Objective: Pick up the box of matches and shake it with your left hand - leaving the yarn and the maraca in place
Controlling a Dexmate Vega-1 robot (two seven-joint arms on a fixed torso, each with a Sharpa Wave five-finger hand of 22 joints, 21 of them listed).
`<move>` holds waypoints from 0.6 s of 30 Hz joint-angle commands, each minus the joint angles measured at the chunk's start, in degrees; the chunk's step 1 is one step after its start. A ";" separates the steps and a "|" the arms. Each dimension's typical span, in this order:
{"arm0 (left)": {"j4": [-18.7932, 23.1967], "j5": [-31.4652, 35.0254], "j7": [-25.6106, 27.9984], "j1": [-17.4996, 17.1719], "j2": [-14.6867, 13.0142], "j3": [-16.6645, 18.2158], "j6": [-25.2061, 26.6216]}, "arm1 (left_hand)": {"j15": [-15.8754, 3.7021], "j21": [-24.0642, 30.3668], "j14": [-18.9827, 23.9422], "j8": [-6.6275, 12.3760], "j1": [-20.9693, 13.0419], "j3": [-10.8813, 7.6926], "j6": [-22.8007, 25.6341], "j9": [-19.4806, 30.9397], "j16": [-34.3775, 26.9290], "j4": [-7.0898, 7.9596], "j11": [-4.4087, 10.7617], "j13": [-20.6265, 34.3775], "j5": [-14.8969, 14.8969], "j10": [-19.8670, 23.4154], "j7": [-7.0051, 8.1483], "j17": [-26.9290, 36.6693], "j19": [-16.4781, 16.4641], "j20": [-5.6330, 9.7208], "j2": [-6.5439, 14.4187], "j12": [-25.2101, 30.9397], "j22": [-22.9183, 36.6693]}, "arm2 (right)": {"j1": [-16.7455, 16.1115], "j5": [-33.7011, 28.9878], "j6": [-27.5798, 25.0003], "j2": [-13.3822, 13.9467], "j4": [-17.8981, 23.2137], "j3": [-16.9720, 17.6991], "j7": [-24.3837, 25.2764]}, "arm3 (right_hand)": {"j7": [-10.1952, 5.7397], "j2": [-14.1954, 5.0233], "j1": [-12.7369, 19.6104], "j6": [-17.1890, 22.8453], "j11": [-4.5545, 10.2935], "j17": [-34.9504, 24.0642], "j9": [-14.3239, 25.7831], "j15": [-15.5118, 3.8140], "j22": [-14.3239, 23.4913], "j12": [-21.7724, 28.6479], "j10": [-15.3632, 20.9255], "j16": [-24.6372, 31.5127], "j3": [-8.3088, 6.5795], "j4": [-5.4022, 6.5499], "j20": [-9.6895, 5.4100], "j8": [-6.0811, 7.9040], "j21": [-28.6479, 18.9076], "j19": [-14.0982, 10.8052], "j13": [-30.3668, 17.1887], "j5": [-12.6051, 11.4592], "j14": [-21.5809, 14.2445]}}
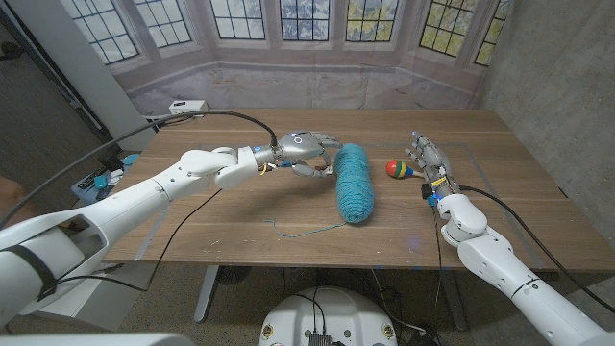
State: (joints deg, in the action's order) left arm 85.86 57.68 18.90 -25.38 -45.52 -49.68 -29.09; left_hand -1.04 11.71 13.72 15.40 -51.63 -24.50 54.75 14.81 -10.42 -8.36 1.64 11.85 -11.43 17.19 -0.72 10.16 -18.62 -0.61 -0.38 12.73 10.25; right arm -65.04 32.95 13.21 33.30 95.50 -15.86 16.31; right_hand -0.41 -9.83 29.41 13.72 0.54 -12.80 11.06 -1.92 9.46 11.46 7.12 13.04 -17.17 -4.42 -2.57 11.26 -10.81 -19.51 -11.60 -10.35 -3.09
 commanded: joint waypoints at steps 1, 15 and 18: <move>2.07 0.08 -1.13 -1.80 -0.68 1.76 -1.03 | 0.11 0.08 0.25 0.00 0.22 -0.40 0.29 0.09 -0.23 -0.14 0.03 0.11 -0.04 0.74 -0.23 0.10 -0.19 0.08 0.27 -0.16 0.18 | -0.96 -0.13 0.54 -0.06 0.58 0.31 0.41 | 0.01 -0.08 -0.53 0.53 0.12 -0.14 0.13 -0.92 0.14 0.19 0.59 0.29 -0.22 0.08 -2.50 0.28 -0.09 -0.44 -0.06 0.09 -0.42; 2.45 2.44 -0.64 -1.88 -1.20 3.13 1.28 | 0.12 0.10 0.27 -0.06 0.20 -0.53 0.36 0.11 -0.23 -0.22 0.03 0.11 -0.07 0.88 -0.37 0.09 -0.21 0.08 0.34 -0.14 0.18 | -1.03 0.00 1.02 -0.26 0.26 0.26 -0.12 | -0.02 -0.07 -0.55 0.56 0.10 -0.14 0.13 -0.86 0.15 0.19 0.61 0.29 -0.25 0.06 -2.39 0.26 -0.06 -0.38 -0.06 0.09 -0.43; 2.50 2.68 -0.71 -1.78 -1.41 3.48 2.17 | 0.08 0.10 0.25 -0.10 0.21 -0.56 0.34 0.10 -0.21 -0.22 0.16 0.11 -0.08 0.93 -0.31 0.09 -0.21 0.10 0.37 -0.12 0.18 | -0.96 0.05 0.95 -0.21 0.24 0.19 -0.31 | -0.04 -0.08 -0.57 0.58 0.09 -0.14 0.13 -0.85 0.15 0.20 0.64 0.28 -0.25 0.07 -2.38 0.27 -0.06 -0.39 -0.06 0.09 -0.39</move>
State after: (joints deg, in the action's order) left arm 87.89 58.93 17.95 -27.06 -46.39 -47.28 -28.95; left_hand -1.03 11.71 13.72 15.39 -51.63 -24.74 54.74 14.80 -10.42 -8.62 1.84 11.85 -11.43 17.62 -0.73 10.16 -18.63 -0.61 -0.39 12.74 10.25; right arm -65.96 32.86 14.01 33.13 95.88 -15.62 16.53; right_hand -0.42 -9.83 29.41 13.71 0.54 -12.80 11.06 -1.92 9.46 11.46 7.12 13.04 -17.16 -4.42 -2.57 11.26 -10.82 -19.51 -11.60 -10.35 -3.09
